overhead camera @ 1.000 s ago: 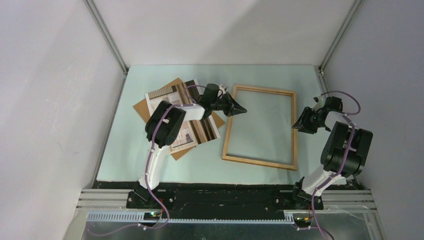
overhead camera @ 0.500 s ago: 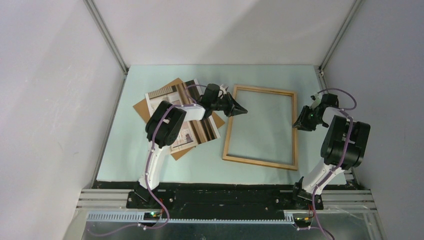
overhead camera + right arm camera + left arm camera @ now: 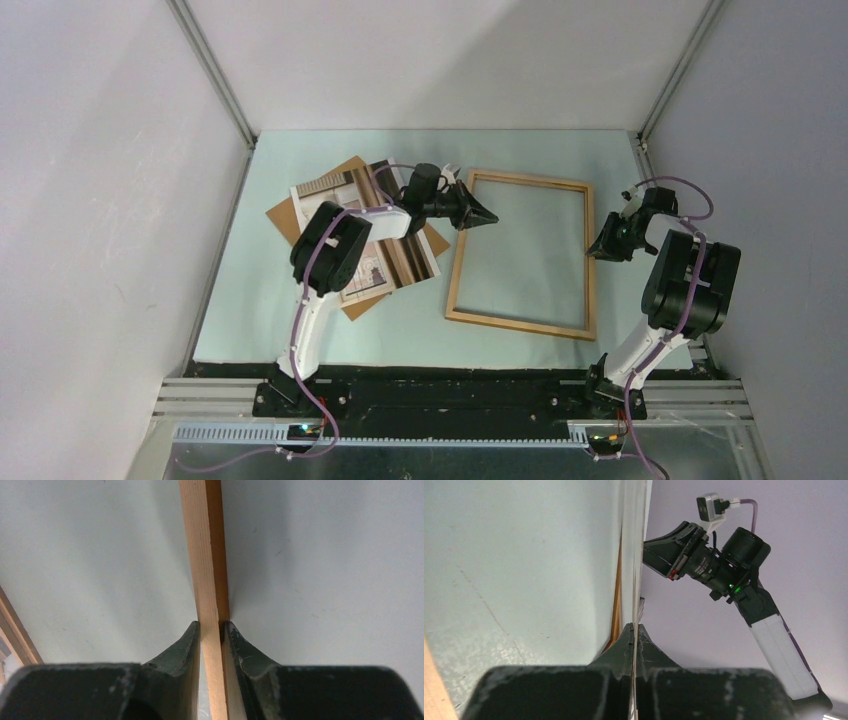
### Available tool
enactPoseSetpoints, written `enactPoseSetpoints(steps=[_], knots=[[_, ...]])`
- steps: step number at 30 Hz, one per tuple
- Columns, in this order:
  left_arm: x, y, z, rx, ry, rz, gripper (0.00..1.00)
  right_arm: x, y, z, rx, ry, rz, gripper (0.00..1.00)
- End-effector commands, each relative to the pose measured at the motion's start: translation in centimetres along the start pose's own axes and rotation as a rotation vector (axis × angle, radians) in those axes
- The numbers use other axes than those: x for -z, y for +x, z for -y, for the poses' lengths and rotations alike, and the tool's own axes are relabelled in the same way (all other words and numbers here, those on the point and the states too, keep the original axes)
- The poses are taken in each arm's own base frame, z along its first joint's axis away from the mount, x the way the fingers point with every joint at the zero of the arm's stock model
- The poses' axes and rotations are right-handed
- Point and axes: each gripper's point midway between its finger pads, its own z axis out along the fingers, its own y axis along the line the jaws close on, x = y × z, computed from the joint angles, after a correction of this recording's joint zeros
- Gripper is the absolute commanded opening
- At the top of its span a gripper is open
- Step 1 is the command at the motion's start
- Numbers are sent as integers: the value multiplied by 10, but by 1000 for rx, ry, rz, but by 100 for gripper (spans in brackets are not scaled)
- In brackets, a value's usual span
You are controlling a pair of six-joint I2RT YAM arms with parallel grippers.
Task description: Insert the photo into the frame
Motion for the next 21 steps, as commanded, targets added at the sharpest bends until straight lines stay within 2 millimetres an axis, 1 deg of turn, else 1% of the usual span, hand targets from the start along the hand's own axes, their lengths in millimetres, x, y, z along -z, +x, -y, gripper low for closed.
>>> enactPoseSetpoints(steps=[1, 5, 9, 17, 21], knots=[[16, 12, 86, -163, 175, -30, 0, 0, -14, -6, 17, -21, 27, 8], [21, 15, 101, -181, 209, -32, 0, -1, -13, -5, 13, -24, 23, 5], [24, 16, 108, -188, 225, -31, 0, -1, -12, -5, 9, -29, 19, 2], [23, 18, 102, -181, 224, -33, 0, 0, -11, -4, 5, -42, 17, 0], [19, 16, 97, -174, 217, -26, 0, 0, -11, -4, -1, -51, 14, 0]])
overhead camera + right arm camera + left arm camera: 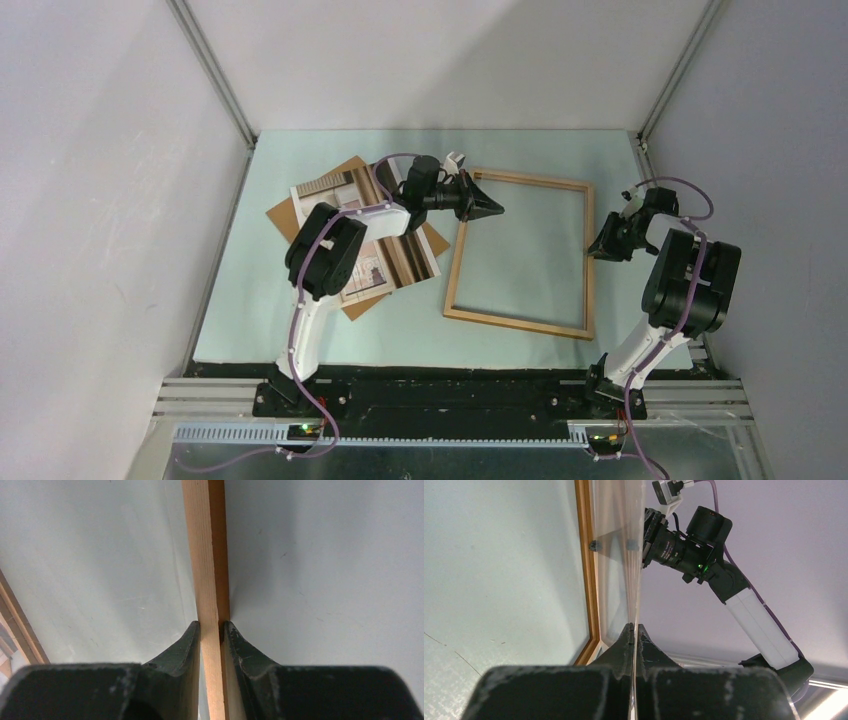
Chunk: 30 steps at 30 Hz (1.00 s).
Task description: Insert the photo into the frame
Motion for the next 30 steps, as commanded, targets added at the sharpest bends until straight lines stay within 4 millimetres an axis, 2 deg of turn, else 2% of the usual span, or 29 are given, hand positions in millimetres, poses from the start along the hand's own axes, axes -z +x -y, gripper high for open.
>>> enactPoseSetpoints(steps=[1, 15, 23, 30], knots=[[4, 1, 46, -84, 95, 1, 0, 1, -11, -2, 4, -28, 18, 0], [2, -3, 22, -73, 58, 22, 0, 0, -7, 5, -31, -37, 4, 0], [2, -2, 21, -70, 59, 12, 0, -1, -6, 8, -49, -53, -1, 0], [5, -5, 29, -76, 79, 18, 0, 0, -6, 10, -56, -54, 1, 0]])
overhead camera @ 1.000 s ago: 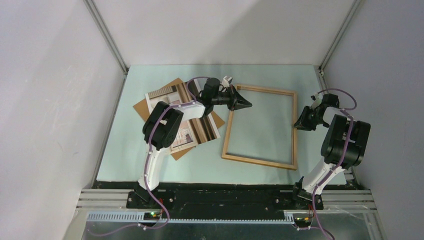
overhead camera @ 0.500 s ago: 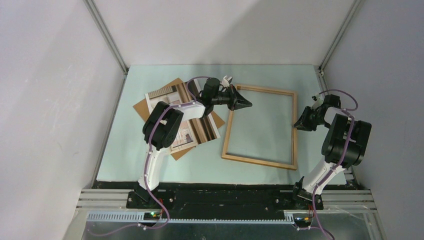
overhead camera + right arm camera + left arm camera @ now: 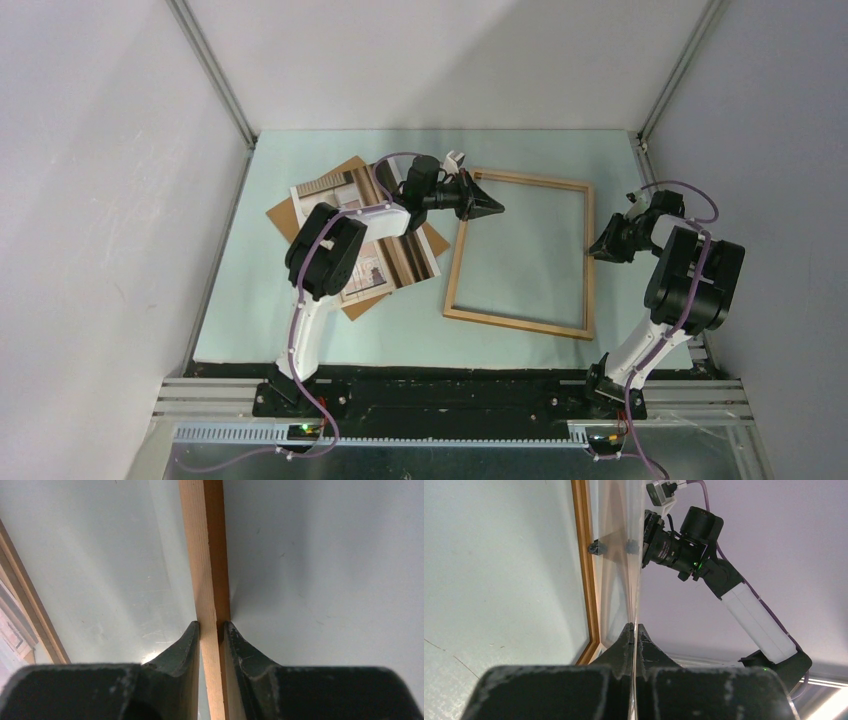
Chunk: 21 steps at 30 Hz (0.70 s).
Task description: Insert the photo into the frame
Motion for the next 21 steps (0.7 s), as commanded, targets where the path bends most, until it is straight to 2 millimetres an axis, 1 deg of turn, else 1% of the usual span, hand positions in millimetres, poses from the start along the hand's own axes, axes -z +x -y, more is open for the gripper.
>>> enactPoseSetpoints(steps=[1, 10, 21], knots=[[6, -3, 27, -63, 69, 9, 0, 0, -6, 7, -8, 10, 7, 0], [9, -6, 14, -50, 46, 26, 0, 1, -6, 7, -12, 9, 7, 0], [10, -10, 9, -48, 40, 35, 0, 1, -6, 8, -13, 11, 7, 0]])
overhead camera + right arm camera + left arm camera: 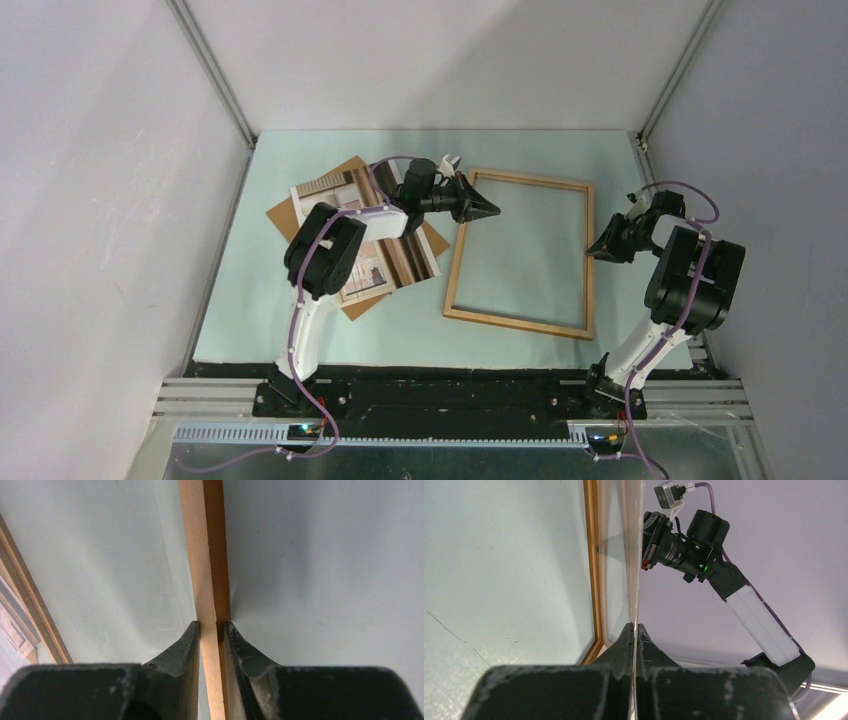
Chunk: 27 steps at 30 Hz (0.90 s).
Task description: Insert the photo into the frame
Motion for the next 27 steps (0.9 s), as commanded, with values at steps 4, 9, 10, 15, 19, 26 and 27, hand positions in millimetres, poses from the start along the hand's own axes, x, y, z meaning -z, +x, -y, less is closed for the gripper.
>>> enactPoseSetpoints(steps=[4, 9, 10, 15, 19, 26, 27], knots=[[3, -6, 20, -60, 55, 18, 0, 0, -6, 8, -8, 19, 6, 0], [1, -8, 19, -61, 54, 20, 0, 0, -6, 7, -7, 17, 6, 0], [1, -9, 19, -61, 54, 21, 0, 0, -6, 7, -7, 17, 7, 0], [-2, -10, 14, -57, 51, 18, 0, 0, -6, 7, -7, 17, 6, 0], [-4, -10, 13, -57, 51, 15, 0, 1, -6, 7, -7, 16, 6, 0], [-7, -11, 11, -56, 51, 12, 0, 0, -6, 7, -7, 15, 6, 0], [-8, -11, 11, -57, 53, 10, 0, 1, -6, 7, -7, 16, 7, 0]])
